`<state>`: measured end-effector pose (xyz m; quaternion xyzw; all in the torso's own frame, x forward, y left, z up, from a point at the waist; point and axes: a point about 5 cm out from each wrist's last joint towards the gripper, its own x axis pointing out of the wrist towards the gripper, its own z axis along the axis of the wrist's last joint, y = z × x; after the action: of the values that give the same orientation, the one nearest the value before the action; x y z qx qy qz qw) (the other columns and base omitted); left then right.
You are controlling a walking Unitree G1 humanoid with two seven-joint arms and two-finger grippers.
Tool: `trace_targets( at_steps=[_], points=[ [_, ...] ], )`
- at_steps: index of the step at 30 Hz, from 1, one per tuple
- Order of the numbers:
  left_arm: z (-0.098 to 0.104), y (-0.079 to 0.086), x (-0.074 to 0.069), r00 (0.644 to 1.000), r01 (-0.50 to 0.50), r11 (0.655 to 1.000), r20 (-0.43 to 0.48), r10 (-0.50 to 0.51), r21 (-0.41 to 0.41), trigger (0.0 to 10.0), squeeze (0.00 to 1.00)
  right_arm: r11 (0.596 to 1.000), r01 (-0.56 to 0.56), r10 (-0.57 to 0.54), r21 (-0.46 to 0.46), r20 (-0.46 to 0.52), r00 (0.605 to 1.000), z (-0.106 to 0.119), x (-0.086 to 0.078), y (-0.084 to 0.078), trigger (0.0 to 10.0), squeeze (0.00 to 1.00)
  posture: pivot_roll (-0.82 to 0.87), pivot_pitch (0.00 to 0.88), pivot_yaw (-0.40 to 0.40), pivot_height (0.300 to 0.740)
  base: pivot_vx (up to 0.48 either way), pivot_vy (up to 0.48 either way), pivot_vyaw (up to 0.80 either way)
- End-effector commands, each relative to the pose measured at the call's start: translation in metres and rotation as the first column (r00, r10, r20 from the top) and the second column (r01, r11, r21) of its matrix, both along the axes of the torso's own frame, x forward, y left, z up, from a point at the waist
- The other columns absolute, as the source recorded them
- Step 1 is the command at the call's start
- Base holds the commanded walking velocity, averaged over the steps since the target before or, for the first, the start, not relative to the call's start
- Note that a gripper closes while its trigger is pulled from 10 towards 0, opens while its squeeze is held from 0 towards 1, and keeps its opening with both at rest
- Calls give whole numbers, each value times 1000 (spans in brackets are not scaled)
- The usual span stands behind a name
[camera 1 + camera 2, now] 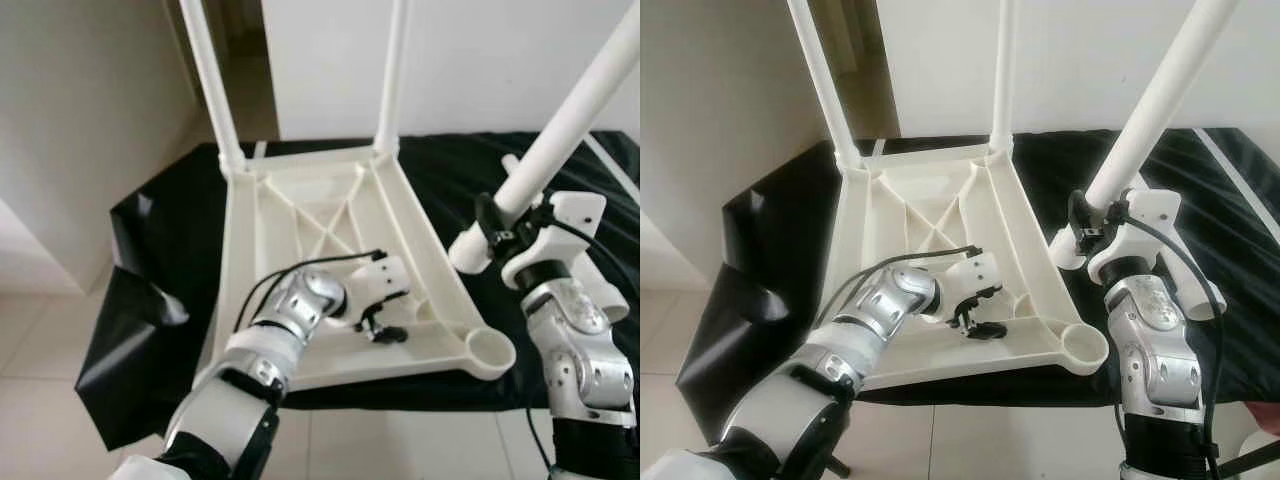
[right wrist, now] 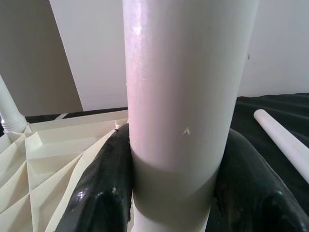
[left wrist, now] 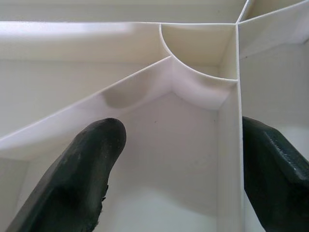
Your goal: Building children table
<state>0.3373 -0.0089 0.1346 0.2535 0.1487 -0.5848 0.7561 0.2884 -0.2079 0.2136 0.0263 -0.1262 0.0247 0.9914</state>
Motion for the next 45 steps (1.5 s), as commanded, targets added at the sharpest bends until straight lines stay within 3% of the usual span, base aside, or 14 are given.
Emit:
trace_targets(
  at_steps=[1,6,11,12,13,16,17,20,22,26,32,34,38,45],
  points=[
    [26,29,38,529,-690,659,411,742,-301,10000,0,1000,-10,10,-3,16,1000,2,-1,3,10000,0,-49,0,58,740,0,0,0],
    [36,26,40,511,-704,607,330,794,-369,10000,0,1000,-18,18,-5,12,1000,1,-2,5,10000,0,-45,0,57,740,0,0,0],
    [42,21,38,578,-647,666,330,746,-372,10000,0,1000,-25,25,-7,6,1000,0,-3,6,10000,0,-47,0,58,740,0,0,0],
    [43,17,35,641,-604,698,286,712,-384,10000,0,1000,-27,27,-7,3,1000,-1,-4,7,10000,0,-46,0,57,740,0,0,0],
    [43,17,35,641,-604,698,286,712,-384,10000,0,1000,-27,27,-7,3,1000,-1,-4,7,10000,0,-46,0,57,740,0,0,0],
    [45,4,13,858,-364,810,172,483,-460,10000,0,1000,-30,30,-6,-6,1000,-3,-6,8,10000,0,-40,0,55,740,0,0,0],
    [45,4,13,858,-364,810,172,483,-460,10000,0,1000,-30,30,-6,-6,1000,-3,-6,8,10000,0,-40,0,55,740,0,0,0],
    [39,-1,-2,939,-232,852,119,322,-470,10000,0,999,-32,32,-6,-7,999,-4,-6,8,10000,0,-34,0,52,740,0,0,0],
    [38,-2,-6,954,-200,860,108,280,-470,10000,0,999,-32,32,-6,-7,999,-4,-6,8,10000,0,-34,0,52,740,0,0,0],
    [28,-5,-25,996,-43,879,44,73,-475,10000,0,999,-34,34,-7,-5,999,-2,-4,7,10000,0,-26,0,44,740,0,0,0],
    [23,-5,-37,999,26,881,-24,-43,-472,10000,0,999,-35,35,-9,-4,999,-2,-3,7,10000,0,-24,0,40,740,0,0,0],
    [14,-3,-47,990,90,903,-58,-126,-420,10000,0,999,-36,36,-10,-4,999,-2,-3,7,10000,0,-24,0,36,740,0,0,0],
    [4,-2,-51,987,75,930,-103,-120,-361,10000,0,999,-33,33,-12,-3,999,-1,-3,6,10000,0,-24,0,36,740,0,0,0],
    [-14,-5,-44,1000,6,980,-16,-9,-198,10000,0,1000,-27,27,-9,0,1000,0,-3,5,10000,0,-23,0,34,740,0,0,0]
  ],
)
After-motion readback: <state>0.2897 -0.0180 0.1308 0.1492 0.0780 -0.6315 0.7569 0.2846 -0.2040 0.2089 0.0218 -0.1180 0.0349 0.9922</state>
